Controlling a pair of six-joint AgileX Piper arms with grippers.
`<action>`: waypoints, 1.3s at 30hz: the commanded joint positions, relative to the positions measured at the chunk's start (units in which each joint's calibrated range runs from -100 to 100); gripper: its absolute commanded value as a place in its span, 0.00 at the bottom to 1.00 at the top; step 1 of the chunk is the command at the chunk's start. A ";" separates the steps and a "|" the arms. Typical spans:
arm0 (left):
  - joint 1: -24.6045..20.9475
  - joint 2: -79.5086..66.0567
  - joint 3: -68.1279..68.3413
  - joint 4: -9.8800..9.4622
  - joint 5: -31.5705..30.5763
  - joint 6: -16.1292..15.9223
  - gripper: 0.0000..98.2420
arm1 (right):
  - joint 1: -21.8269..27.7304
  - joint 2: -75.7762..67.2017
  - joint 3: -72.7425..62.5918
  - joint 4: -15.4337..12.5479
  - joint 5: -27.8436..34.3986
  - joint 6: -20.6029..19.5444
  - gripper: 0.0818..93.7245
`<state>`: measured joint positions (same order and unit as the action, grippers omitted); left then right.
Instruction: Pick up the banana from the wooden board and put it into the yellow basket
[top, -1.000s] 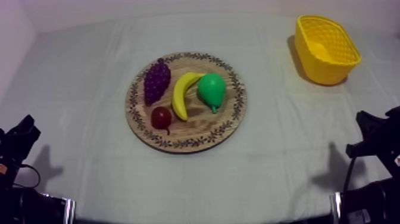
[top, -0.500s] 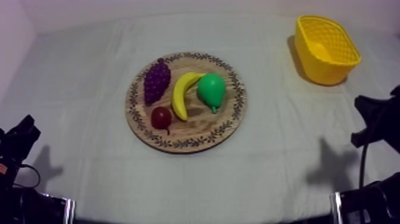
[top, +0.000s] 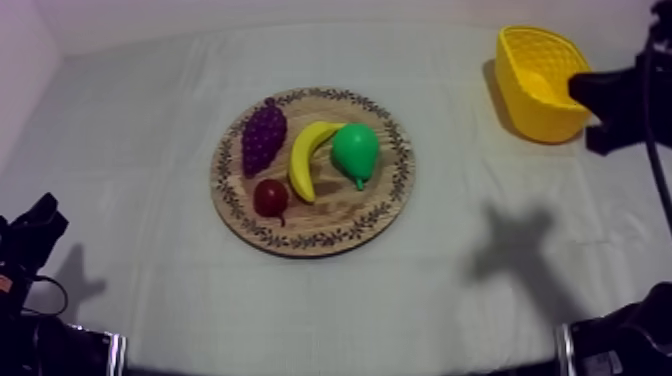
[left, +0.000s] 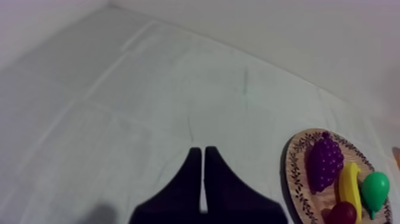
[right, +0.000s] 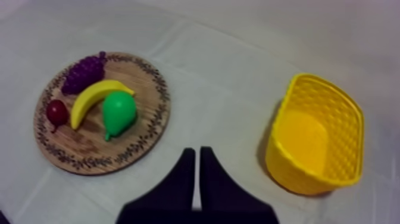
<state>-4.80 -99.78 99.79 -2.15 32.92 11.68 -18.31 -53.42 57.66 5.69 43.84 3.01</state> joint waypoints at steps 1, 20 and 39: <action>-0.01 -0.05 -0.01 -0.03 -0.01 0.02 0.00 | -3.26 5.23 -6.80 1.29 1.95 -2.31 0.00; -0.01 -0.05 -0.01 -0.03 -0.01 0.00 0.00 | -18.68 29.77 -39.10 9.77 22.57 -14.93 0.00; -0.01 -0.05 -0.01 -0.03 -0.01 0.01 0.00 | -21.04 54.69 -64.63 12.04 33.09 -19.20 0.00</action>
<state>-4.80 -99.78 99.79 -2.15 32.92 11.68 -39.36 -0.99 -5.29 17.66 76.56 -15.99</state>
